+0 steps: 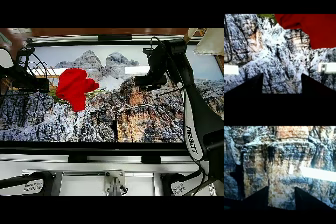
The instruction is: Fold the shirts.
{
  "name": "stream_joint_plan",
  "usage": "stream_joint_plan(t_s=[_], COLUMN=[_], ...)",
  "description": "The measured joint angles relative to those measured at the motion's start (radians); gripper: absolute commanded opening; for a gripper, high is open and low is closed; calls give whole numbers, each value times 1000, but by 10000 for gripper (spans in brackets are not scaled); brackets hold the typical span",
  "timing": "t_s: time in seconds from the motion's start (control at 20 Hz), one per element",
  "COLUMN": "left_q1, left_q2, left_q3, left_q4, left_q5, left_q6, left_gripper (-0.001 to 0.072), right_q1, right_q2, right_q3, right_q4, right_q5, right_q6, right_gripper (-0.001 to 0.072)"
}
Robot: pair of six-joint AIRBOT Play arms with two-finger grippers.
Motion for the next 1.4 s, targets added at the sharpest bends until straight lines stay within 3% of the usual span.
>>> stream_joint_plan(t_s=[0.8, 1.4], left_q1=[0, -6], left_q2=[-1, -91], left_q3=[0, 0], left_q4=[0, -8], left_q5=[1, 129], left_q6=[0, -9], left_gripper=[549, 550], right_q1=[0, 0], right_q2=[0, 0], right_q3=[0, 0], right_q4=[0, 6], right_q5=[3, 72], right_q6=[3, 23], right_gripper=[457, 456])
